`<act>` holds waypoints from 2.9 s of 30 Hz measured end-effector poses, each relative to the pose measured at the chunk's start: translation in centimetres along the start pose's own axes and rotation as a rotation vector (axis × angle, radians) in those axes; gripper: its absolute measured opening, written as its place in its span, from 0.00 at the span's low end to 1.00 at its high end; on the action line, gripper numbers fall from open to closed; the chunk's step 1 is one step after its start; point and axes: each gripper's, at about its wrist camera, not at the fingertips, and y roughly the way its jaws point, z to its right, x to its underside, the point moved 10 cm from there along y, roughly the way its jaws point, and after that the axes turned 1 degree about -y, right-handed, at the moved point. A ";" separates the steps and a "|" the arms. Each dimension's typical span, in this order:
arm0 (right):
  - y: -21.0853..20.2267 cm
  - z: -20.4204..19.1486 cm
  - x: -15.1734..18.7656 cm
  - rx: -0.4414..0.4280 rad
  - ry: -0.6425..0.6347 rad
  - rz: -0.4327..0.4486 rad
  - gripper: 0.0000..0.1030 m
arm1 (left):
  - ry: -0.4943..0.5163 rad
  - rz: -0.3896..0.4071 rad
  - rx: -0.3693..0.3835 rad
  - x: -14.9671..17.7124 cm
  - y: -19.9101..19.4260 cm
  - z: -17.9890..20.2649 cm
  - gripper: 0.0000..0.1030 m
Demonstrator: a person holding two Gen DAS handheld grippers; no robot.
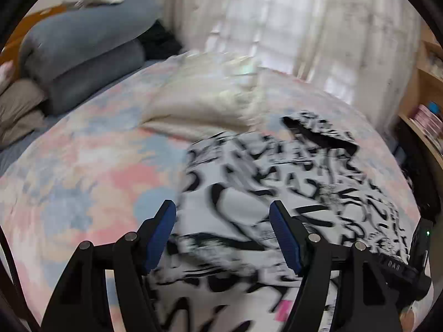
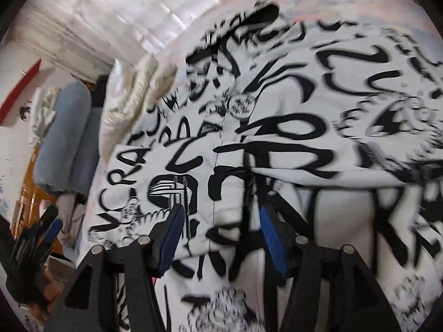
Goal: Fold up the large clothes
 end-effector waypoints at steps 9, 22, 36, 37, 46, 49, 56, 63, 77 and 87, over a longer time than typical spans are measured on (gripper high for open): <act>2.5 -5.5 -0.8 0.099 -0.276 0.019 0.15 | -0.116 -0.057 -0.047 1.9 3.1 -6.8 0.66; -2.9 -3.2 -11.2 0.408 -0.361 0.252 0.34 | -0.052 -0.108 -0.052 2.0 7.3 -5.5 0.66; 2.4 2.1 -9.9 0.142 -0.132 0.067 0.55 | -0.096 -0.344 0.072 -0.6 19.6 -4.2 0.67; 2.7 2.0 -10.2 0.153 -0.143 0.068 0.55 | -0.099 -0.352 0.074 -0.8 20.5 -4.2 0.68; 5.8 2.3 -11.4 0.144 -0.179 0.067 0.57 | -0.102 -0.368 0.098 -1.9 23.8 -3.1 0.76; 5.8 2.2 -11.2 0.139 -0.209 0.082 0.54 | -0.076 -0.363 0.173 -2.4 23.5 -1.6 0.28; 4.1 2.5 -11.8 0.152 -0.209 0.145 0.06 | 0.057 -0.084 0.054 -5.3 18.8 0.1 0.05; 2.9 1.2 -13.0 0.195 -0.267 0.272 0.00 | 0.174 0.057 -0.142 -5.7 18.3 -0.7 0.05; 2.1 -1.8 -9.3 0.137 -0.273 0.159 0.21 | 0.212 0.039 -0.093 -5.4 11.6 1.8 0.62; 6.5 -9.8 -5.2 0.013 -0.401 0.053 0.45 | 0.169 -0.159 -0.007 2.7 14.0 6.1 0.62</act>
